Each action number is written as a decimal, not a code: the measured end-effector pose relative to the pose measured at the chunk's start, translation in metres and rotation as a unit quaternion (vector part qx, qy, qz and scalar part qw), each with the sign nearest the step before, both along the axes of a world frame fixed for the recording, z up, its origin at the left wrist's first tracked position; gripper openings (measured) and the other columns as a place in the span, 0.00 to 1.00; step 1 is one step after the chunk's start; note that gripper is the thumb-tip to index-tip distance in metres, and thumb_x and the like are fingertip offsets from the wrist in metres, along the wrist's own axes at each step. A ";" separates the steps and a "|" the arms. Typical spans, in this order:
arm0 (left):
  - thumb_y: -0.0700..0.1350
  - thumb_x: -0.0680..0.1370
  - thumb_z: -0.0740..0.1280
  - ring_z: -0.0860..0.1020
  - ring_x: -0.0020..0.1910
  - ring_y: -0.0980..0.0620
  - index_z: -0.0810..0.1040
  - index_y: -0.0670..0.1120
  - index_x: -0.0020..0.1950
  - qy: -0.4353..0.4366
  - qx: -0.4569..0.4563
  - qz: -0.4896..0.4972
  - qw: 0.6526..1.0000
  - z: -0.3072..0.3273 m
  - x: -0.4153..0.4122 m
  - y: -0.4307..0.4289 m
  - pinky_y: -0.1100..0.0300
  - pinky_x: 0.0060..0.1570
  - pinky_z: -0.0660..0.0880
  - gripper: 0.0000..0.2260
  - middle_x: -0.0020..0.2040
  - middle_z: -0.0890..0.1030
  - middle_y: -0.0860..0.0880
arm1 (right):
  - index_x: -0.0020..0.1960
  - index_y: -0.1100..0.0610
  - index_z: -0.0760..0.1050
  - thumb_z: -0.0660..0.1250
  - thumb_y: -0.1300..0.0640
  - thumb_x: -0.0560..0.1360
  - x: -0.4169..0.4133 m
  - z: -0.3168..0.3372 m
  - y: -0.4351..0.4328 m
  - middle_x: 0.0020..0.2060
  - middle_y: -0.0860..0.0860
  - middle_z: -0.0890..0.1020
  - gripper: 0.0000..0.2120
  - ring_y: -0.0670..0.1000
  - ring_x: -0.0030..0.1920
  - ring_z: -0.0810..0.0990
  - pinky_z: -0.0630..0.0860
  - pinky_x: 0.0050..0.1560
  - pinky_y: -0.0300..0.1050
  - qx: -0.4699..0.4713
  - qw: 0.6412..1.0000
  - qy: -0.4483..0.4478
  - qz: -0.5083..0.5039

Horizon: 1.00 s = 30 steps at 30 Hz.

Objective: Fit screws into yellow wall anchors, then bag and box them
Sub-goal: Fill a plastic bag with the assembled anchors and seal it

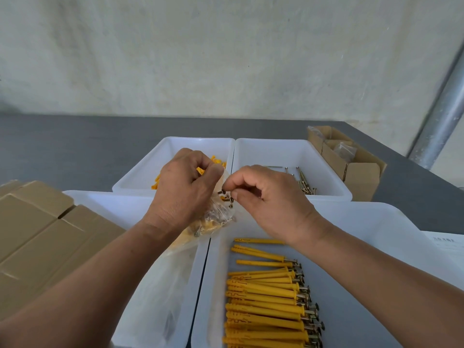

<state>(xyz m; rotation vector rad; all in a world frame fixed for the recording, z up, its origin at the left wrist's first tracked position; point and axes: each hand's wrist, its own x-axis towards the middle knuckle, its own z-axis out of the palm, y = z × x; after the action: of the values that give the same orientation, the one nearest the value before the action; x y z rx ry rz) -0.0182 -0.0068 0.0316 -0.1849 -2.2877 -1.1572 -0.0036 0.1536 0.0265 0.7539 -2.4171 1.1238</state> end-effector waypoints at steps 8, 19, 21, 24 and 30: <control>0.51 0.74 0.68 0.75 0.30 0.50 0.75 0.47 0.35 -0.023 0.140 -0.011 0.990 0.006 -0.001 -0.006 0.57 0.35 0.70 0.11 0.29 0.76 0.53 | 0.60 0.46 0.76 0.66 0.49 0.77 0.000 0.007 0.005 0.58 0.46 0.76 0.12 0.44 0.58 0.75 0.73 0.56 0.43 -0.053 0.998 -0.040 -0.009; 0.41 0.81 0.62 0.77 0.31 0.52 0.72 0.42 0.42 -0.046 0.344 -0.157 0.925 0.018 0.006 0.000 0.62 0.31 0.75 0.08 0.32 0.78 0.47 | 0.59 0.42 0.77 0.71 0.49 0.75 -0.002 0.011 0.010 0.46 0.47 0.81 0.12 0.42 0.33 0.83 0.73 0.34 0.28 -0.108 0.984 -0.142 0.018; 0.41 0.82 0.62 0.79 0.32 0.54 0.73 0.41 0.44 -0.053 0.364 -0.184 0.912 0.025 0.008 0.005 0.65 0.32 0.76 0.08 0.33 0.80 0.49 | 0.51 0.44 0.81 0.71 0.54 0.76 -0.003 0.017 0.016 0.42 0.49 0.82 0.06 0.41 0.33 0.82 0.75 0.34 0.32 -0.162 0.978 -0.126 0.026; 0.40 0.82 0.61 0.81 0.34 0.55 0.73 0.40 0.44 -0.060 0.357 -0.229 0.903 0.042 0.010 0.014 0.66 0.35 0.78 0.08 0.32 0.81 0.49 | 0.45 0.45 0.83 0.72 0.53 0.74 -0.004 0.031 0.027 0.38 0.47 0.82 0.03 0.43 0.35 0.80 0.76 0.35 0.36 -0.208 0.971 -0.115 0.027; 0.37 0.80 0.64 0.82 0.30 0.53 0.72 0.38 0.44 -0.095 0.337 -0.249 0.903 0.068 0.012 0.046 0.63 0.38 0.80 0.05 0.29 0.79 0.46 | 0.37 0.53 0.82 0.69 0.53 0.65 -0.001 0.072 0.065 0.33 0.56 0.77 0.05 0.50 0.31 0.74 0.73 0.28 0.40 -0.217 0.974 -0.064 -0.019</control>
<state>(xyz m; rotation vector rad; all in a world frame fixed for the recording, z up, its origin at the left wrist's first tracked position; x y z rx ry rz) -0.0065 0.0390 0.0996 -0.4143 -1.8901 -2.2449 -0.0048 0.2187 0.0988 0.5016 -2.1510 1.6525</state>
